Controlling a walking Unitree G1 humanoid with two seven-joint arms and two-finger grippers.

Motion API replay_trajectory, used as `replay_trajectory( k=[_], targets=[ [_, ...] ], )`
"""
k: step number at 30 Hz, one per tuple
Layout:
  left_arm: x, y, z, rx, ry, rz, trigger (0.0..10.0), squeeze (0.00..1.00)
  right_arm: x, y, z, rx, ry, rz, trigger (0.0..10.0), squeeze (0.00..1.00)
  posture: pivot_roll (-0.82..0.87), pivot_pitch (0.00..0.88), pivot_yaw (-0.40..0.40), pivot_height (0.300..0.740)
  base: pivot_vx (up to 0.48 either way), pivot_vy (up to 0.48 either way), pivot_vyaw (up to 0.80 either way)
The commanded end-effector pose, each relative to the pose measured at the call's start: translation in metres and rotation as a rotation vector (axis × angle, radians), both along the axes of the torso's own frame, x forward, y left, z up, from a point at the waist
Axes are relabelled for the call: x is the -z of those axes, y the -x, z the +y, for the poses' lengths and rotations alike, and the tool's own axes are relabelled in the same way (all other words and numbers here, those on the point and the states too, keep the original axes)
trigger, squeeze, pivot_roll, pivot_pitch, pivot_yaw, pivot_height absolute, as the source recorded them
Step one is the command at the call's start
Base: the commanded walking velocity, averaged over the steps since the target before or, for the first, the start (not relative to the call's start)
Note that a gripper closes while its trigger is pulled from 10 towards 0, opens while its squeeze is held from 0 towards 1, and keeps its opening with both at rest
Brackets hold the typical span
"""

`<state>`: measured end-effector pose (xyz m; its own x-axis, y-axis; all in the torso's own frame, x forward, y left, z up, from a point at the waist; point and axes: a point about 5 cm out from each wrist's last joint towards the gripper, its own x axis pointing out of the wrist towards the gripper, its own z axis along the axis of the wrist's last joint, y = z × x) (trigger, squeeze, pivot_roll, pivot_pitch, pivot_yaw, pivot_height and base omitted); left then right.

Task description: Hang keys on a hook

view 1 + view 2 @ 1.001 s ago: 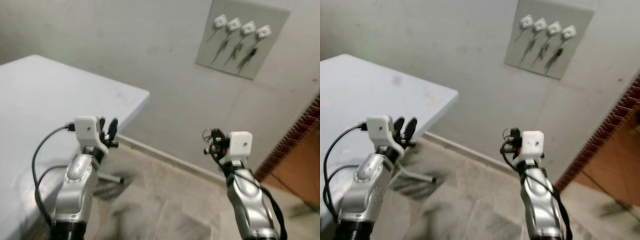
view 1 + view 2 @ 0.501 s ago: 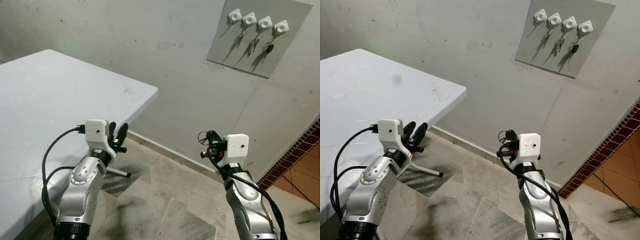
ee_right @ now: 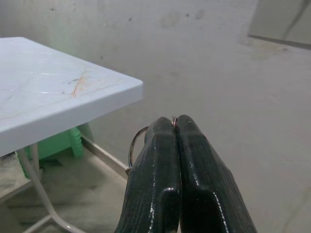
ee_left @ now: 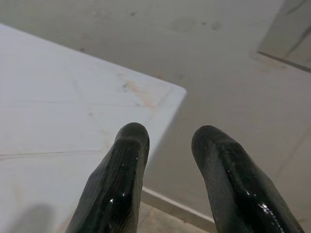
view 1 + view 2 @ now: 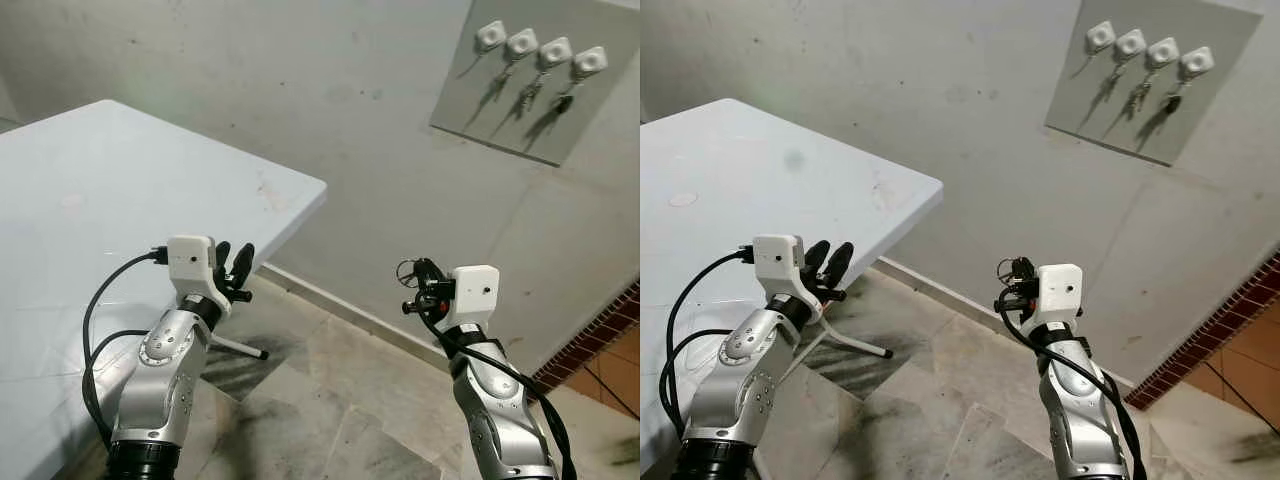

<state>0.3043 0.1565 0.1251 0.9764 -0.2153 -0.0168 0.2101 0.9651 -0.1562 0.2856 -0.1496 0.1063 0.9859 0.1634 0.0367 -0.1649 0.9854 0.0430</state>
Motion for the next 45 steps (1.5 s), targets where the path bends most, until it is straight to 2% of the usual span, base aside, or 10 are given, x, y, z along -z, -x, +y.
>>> replay_trajectory(
  k=[1,45],
  targets=[
    [-0.0029,-0.0031,-0.0005,-0.001,-0.005,-0.003,10.0,0.00,-0.0094,-0.0020,-0.0038,0.006,0.004,-0.035,10.0,0.00,0.13,0.000,-0.101,0.740,0.341,0.000,0.00],
    [0.0019,-0.0031,-0.0059,0.035,-0.026,0.011,10.0,0.00,-0.0071,0.0016,-0.0047,0.016,0.008,-0.033,10.0,0.00,0.12,0.000,-0.087,0.740,0.401,0.000,0.00]
  ],
)
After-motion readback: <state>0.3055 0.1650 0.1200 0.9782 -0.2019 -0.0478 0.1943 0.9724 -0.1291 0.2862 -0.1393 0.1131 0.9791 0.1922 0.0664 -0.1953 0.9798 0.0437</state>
